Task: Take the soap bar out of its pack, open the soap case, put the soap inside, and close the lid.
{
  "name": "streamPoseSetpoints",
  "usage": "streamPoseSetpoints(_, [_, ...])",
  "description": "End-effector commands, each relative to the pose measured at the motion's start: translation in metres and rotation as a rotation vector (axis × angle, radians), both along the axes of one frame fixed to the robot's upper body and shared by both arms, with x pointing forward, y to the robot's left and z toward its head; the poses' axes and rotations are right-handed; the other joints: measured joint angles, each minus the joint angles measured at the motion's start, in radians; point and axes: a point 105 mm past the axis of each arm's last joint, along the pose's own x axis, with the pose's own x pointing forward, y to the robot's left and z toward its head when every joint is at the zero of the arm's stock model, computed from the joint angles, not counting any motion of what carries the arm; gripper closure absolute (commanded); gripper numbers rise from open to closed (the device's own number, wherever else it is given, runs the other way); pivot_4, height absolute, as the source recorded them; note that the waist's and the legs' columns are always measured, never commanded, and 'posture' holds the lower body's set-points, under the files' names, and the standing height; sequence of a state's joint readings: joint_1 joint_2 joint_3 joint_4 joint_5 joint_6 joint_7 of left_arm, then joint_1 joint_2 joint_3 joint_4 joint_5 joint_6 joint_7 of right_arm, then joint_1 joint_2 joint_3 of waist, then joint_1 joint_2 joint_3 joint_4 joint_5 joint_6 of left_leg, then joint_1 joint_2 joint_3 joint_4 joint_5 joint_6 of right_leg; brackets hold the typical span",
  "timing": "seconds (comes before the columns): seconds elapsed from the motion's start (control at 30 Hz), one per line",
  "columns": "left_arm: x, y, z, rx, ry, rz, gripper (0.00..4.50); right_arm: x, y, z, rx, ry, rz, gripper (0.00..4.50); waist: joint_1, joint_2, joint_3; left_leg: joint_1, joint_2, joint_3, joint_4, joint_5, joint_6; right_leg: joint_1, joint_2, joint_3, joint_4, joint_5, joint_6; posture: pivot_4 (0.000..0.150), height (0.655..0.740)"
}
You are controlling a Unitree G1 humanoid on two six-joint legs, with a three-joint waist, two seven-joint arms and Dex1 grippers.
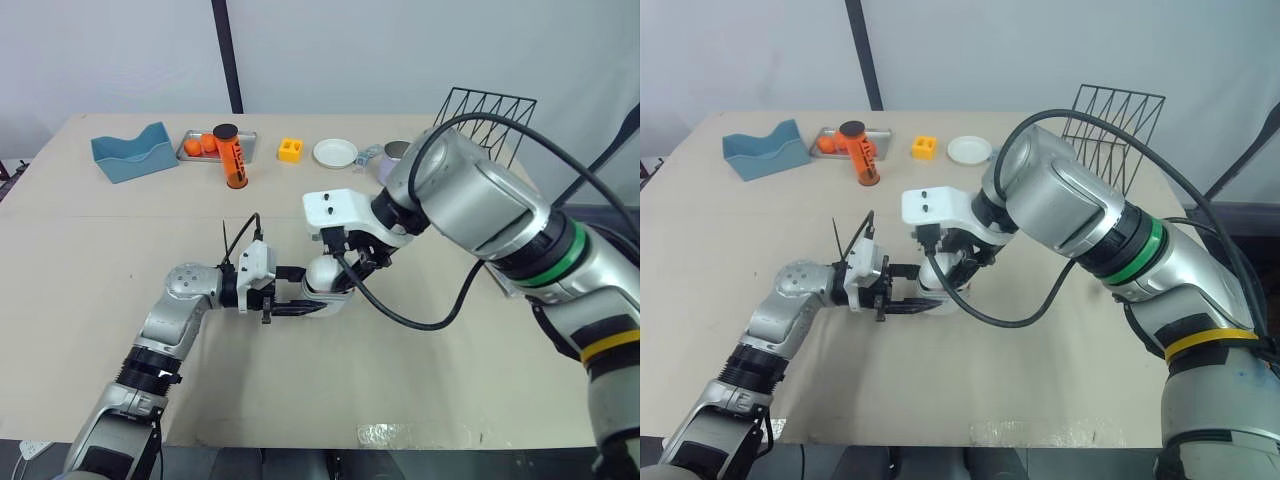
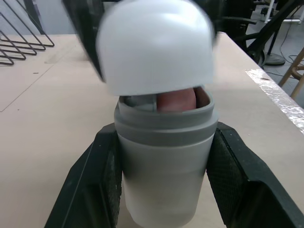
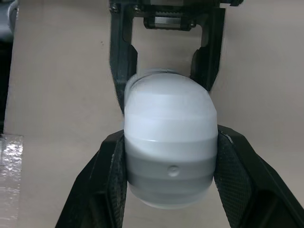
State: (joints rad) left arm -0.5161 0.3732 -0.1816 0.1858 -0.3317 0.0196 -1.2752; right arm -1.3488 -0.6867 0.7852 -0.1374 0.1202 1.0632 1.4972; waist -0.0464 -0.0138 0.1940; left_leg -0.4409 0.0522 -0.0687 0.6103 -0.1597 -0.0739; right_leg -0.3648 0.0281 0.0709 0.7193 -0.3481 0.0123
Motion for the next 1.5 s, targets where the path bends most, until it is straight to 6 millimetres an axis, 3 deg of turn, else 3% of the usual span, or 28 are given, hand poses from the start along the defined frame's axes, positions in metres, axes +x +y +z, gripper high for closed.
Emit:
streamPoseSetpoints(0.03, [0.001, -0.005, 0.022, -0.045, -0.097, -0.022, 2.56, -0.008, 0.008, 0.009, 0.017, -0.009, 0.040, 2.38, 0.000, 0.000, 0.000, 0.000, 0.000, 0.000, 0.000, 0.000, 0.000, 0.000, 0.000, 0.000, 0.000, 0.000, 0.000, 0.150, 0.7371])
streamPoseSetpoints(0.33, [0.003, -0.006, 0.024, -0.055, -0.109, -0.012, 2.56, -0.012, 0.009, 0.005, 0.009, -0.009, 0.051, 2.38, 0.000, 0.000, 0.000, 0.000, 0.000, 0.000, 0.000, 0.000, 0.000, 0.000, 0.000, 0.000, 0.000, 0.000, 0.000, 0.150, 0.7371])
streamPoseSetpoints(0.83, [0.004, -0.005, 0.027, -0.063, -0.122, -0.009, 2.56, 0.000, -0.007, -0.003, -0.035, -0.053, 0.023, 2.38, 0.000, 0.000, 0.000, 0.000, 0.000, 0.000, 0.000, 0.000, 0.000, 0.000, 0.000, 0.000, 0.000, 0.000, 0.000, 0.150, 0.7371])
streamPoseSetpoints(1.5, [0.007, -0.018, 0.018, -0.070, -0.129, 0.001, 2.56, -0.009, 0.005, -0.015, -0.019, 0.005, 0.015, 2.38, 0.000, 0.000, 0.000, 0.000, 0.000, 0.000, 0.000, 0.000, 0.000, 0.000, 0.000, 0.000, 0.000, 0.000, 0.000, 0.150, 0.7371])
